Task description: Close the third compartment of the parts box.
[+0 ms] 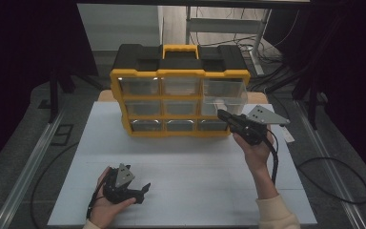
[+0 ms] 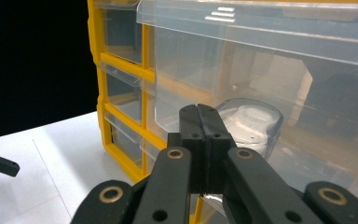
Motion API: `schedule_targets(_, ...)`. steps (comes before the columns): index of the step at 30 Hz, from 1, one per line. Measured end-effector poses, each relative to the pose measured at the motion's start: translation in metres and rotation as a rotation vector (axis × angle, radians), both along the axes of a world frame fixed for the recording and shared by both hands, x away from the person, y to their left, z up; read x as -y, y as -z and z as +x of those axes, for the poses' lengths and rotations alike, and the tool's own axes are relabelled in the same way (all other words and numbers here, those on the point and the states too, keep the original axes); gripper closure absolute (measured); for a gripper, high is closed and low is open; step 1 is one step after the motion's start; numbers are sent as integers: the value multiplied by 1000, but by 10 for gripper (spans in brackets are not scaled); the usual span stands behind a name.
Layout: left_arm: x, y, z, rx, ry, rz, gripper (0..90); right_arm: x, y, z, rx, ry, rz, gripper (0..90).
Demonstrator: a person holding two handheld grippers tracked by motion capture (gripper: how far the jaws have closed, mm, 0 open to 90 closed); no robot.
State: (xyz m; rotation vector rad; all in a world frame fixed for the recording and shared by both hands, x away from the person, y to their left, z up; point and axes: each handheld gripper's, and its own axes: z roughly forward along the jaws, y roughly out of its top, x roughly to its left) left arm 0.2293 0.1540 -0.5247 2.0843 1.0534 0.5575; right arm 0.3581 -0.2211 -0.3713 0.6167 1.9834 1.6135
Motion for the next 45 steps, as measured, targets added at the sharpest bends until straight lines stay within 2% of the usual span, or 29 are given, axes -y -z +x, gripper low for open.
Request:
schedule_targets(11,0,0,0,0,2,2,62,-1,-2,9,-23,18,13,898)
schedule_targets(23,0,0,0,0,1,2,62,-2,-4,17,-28,46,8,898)
schedule_targets(39,0,0,0,-2,0,-1,63,-2,-5,24,-41,55,6,897)
schedule_targets(45,0,0,0,0,2,0,63,-1,-4,28,-45,42,18,897)
